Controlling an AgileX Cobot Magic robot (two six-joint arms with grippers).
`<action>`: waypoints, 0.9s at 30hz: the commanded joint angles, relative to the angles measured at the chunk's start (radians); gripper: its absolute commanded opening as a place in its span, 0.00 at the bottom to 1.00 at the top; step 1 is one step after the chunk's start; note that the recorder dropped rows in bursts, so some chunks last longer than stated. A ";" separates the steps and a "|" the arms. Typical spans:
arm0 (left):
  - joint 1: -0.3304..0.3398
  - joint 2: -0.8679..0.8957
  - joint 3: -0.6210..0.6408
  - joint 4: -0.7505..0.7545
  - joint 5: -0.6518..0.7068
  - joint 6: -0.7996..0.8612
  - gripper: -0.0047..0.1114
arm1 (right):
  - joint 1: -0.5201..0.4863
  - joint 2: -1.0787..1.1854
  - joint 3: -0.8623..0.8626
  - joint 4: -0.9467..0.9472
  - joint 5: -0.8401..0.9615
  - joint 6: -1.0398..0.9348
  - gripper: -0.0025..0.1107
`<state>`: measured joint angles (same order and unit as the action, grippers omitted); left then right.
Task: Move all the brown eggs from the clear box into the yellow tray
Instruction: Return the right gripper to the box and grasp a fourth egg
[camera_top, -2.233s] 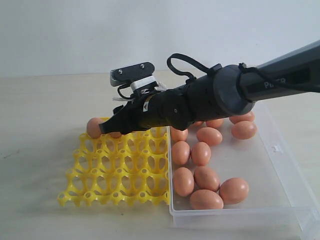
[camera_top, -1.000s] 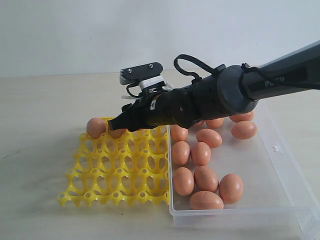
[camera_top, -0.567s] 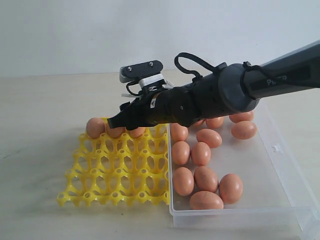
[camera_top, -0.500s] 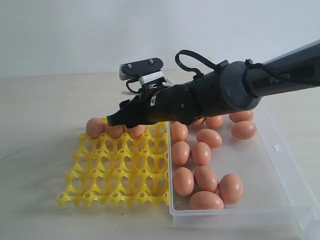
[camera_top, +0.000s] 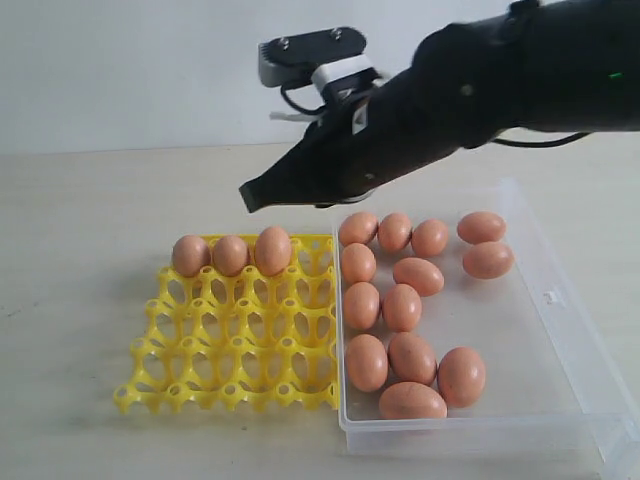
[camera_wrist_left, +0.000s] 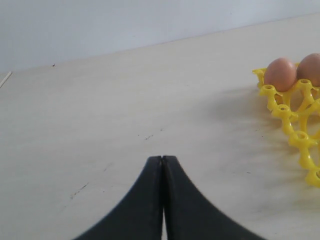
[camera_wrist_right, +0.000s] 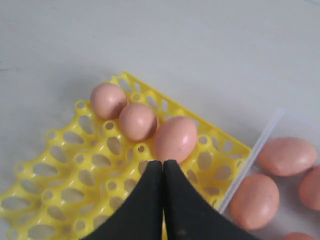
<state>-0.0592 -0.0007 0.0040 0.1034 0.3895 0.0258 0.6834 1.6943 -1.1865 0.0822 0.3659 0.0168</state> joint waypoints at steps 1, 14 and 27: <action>0.002 0.001 -0.004 -0.002 -0.009 -0.002 0.04 | -0.023 -0.188 0.108 0.023 0.141 -0.017 0.02; 0.002 0.001 -0.004 -0.002 -0.009 -0.002 0.04 | -0.279 -0.155 0.227 0.076 0.395 0.036 0.14; 0.002 0.001 -0.004 -0.002 -0.009 -0.002 0.04 | -0.300 0.043 0.169 0.151 0.172 -0.117 0.47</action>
<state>-0.0592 -0.0007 0.0040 0.1034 0.3895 0.0258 0.3867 1.7109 -0.9782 0.2145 0.5918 -0.0246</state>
